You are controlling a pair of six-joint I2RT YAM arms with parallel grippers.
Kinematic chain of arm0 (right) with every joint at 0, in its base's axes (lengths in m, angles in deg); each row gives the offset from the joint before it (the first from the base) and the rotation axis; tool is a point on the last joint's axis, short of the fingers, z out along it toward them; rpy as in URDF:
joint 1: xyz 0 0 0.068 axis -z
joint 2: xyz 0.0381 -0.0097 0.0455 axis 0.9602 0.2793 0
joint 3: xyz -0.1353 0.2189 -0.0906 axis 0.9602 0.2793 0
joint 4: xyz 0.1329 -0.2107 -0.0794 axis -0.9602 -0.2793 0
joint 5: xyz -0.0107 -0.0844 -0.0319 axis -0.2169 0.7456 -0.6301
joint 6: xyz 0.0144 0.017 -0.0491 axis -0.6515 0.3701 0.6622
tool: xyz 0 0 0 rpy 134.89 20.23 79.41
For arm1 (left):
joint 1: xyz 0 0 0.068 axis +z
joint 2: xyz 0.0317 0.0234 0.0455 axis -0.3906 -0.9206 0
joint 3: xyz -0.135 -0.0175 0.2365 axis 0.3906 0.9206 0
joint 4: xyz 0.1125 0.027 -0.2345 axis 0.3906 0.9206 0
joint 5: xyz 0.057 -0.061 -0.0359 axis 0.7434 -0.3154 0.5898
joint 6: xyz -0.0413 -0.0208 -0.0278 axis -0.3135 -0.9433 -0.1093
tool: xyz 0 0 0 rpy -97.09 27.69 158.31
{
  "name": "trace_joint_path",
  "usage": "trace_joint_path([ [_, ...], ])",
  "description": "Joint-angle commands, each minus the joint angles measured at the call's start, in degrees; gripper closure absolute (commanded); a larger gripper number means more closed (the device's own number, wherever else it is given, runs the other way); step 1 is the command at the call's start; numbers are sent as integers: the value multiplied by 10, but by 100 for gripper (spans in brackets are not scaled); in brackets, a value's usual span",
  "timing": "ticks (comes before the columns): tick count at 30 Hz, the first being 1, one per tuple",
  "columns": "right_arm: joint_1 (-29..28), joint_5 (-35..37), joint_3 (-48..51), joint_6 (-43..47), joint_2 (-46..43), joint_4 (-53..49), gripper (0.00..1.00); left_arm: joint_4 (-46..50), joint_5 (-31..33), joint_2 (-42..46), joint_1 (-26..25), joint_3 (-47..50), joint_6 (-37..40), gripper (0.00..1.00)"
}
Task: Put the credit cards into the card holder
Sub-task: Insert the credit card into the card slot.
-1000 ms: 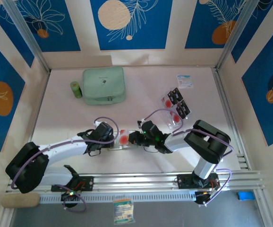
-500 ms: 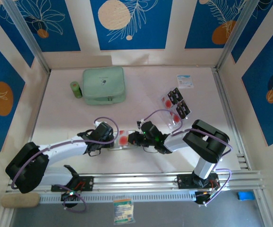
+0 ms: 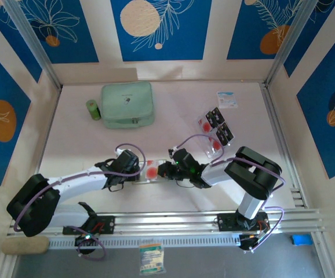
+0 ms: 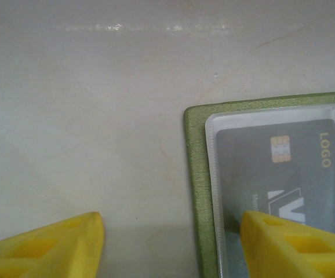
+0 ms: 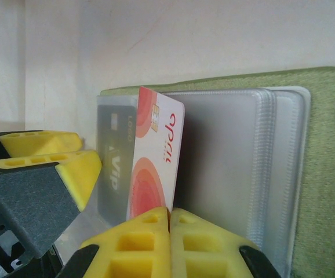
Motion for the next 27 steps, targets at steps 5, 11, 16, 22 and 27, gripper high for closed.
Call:
trace_joint_path([
  [5,-3,-30,-16,7,-7,-74,100,-2,-5,-6,-3,8,-3,36],
  [11,-1,-43,-32,14,-7,-109,100,-3,-5,-6,-2,8,-2,36],
  [16,3,-49,-37,14,-7,-121,100,-3,-5,-6,-2,8,-2,36],
  [22,7,-64,-58,22,1,-149,100,-5,-5,-7,-2,9,-2,36],
  [27,8,-82,-80,25,21,-167,100,-7,-7,-11,-3,10,-2,36],
])
